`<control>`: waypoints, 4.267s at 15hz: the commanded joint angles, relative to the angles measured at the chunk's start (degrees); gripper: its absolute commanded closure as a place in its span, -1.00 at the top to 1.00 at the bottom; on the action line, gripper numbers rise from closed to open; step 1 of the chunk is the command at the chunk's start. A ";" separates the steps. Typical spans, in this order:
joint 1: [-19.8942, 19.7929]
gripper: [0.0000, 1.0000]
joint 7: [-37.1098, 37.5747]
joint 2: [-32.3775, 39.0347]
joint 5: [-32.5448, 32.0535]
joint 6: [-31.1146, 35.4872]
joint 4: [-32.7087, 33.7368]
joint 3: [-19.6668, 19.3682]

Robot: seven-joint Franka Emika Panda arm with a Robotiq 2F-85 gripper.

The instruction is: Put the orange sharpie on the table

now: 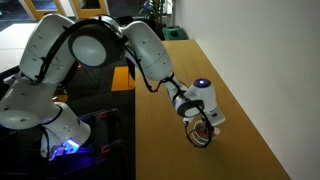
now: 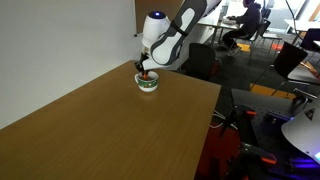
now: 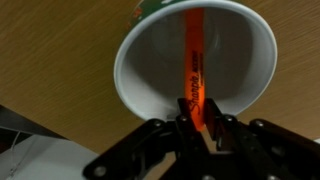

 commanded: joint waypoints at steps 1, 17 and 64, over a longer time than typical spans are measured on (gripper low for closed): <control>3.69 -0.90 -3.37 0.58 4.31 -0.68 0.41 -3.56; 21.41 -0.90 -7.40 -11.10 8.31 16.29 -17.92 -18.99; 17.46 1.00 -22.22 -12.25 0.76 -21.21 -8.11 10.34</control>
